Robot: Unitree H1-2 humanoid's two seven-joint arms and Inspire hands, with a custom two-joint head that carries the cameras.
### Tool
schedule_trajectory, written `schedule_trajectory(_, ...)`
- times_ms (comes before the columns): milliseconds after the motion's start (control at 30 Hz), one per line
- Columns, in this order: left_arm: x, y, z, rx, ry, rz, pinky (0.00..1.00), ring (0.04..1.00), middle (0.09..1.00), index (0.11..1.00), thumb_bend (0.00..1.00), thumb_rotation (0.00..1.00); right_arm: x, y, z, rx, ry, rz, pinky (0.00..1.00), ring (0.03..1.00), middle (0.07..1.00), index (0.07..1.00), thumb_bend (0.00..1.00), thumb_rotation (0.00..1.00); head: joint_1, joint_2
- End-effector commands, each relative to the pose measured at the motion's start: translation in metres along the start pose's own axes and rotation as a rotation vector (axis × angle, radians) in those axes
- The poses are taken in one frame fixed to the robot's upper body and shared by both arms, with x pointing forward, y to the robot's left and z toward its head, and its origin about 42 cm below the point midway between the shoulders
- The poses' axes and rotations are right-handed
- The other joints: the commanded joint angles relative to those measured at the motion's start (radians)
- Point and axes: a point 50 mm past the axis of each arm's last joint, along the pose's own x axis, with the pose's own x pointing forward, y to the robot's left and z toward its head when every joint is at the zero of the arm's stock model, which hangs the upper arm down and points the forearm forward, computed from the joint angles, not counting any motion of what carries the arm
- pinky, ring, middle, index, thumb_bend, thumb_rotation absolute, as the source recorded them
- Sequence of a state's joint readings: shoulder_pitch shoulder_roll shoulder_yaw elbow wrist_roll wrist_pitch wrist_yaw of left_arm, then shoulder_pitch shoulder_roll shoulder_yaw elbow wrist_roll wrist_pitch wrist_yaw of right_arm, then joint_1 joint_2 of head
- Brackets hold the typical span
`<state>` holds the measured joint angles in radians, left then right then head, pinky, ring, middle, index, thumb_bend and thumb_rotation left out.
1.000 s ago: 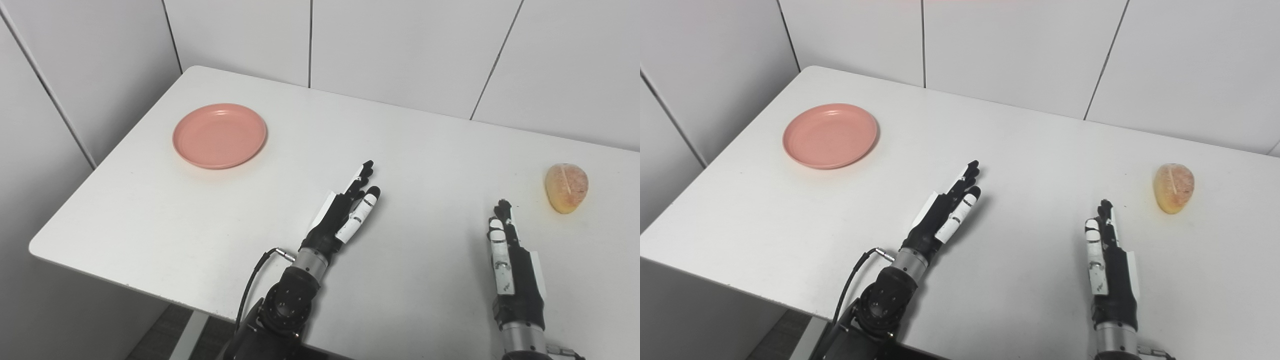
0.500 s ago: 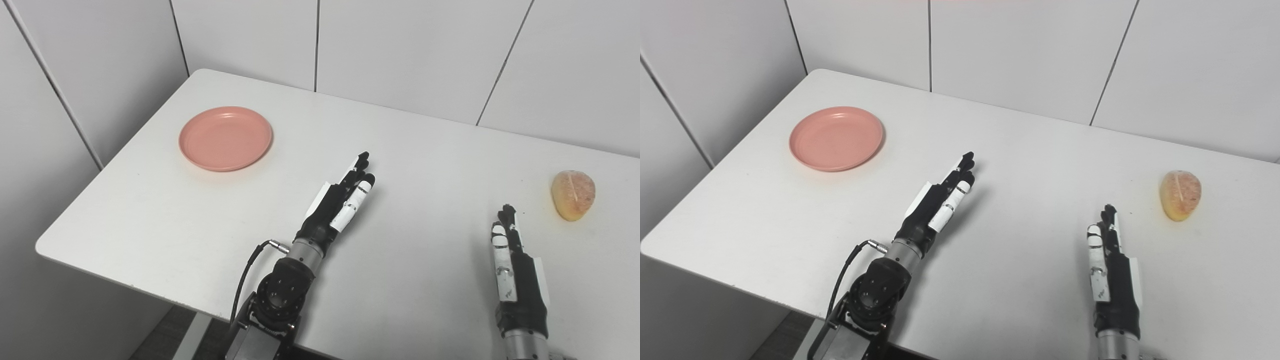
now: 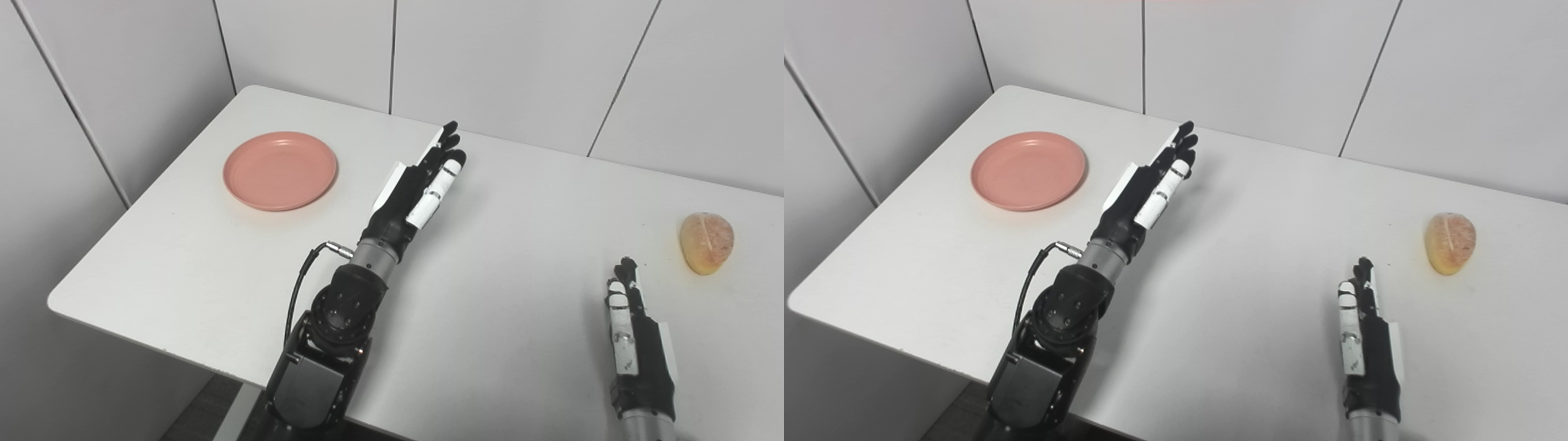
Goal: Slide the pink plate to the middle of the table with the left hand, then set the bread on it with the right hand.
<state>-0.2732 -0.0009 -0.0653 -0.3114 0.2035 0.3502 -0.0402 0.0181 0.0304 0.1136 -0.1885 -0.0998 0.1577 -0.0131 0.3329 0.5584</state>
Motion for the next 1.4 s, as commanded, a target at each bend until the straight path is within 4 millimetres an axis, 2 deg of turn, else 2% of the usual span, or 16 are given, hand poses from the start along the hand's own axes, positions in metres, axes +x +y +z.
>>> schedule_trajectory(0, 0.011, 0.008, 0.024, -0.013, -0.083, 0.011, 0.97, 0.977, 0.983, 0.968, 0.37, 1.0, 0.007, 0.004, 0.017, 0.015, -0.086, 0.004, 1.0, 1.0, 1.0, 1.0, 0.08, 1.0, 0.001, 0.001)
schedule_trajectory(267, 0.034, 0.055, 0.04, 0.036, -0.149, 0.112, 0.93, 0.96, 0.977, 0.969, 0.41, 1.0, 0.006, 0.003, 0.018, -0.005, -0.097, 0.008, 1.0, 1.0, 1.0, 0.997, 0.08, 1.0, 0.005, 0.0)
schedule_trajectory(567, 0.053, 0.098, 0.047, 0.003, -0.135, 0.179, 0.98, 0.979, 0.988, 0.98, 0.41, 1.0, 0.007, 0.002, 0.016, 0.015, -0.083, 0.008, 1.0, 1.0, 1.0, 1.0, 0.1, 1.0, 0.015, 0.0)
schedule_trajectory(933, 0.061, 0.143, 0.055, -0.014, -0.126, 0.285, 0.96, 0.955, 0.949, 0.932, 0.4, 1.0, 0.005, -0.004, 0.016, 0.01, -0.086, 0.008, 1.0, 1.0, 1.0, 1.0, 0.11, 1.0, 0.023, -0.004)
schedule_trajectory(1133, 0.063, 0.168, 0.05, 0.007, -0.113, 0.338, 0.95, 0.935, 0.933, 0.918, 0.36, 1.0, 0.007, -0.007, 0.016, -0.019, -0.091, 0.015, 1.0, 1.0, 1.0, 1.0, 0.08, 1.0, 0.029, -0.009)
schedule_trajectory(1367, 0.063, 0.19, 0.038, 0.003, -0.084, 0.403, 0.87, 0.903, 0.892, 0.877, 0.35, 1.0, 0.007, -0.008, 0.013, -0.004, -0.097, 0.017, 1.0, 1.0, 1.0, 1.0, 0.11, 1.0, 0.033, -0.009)
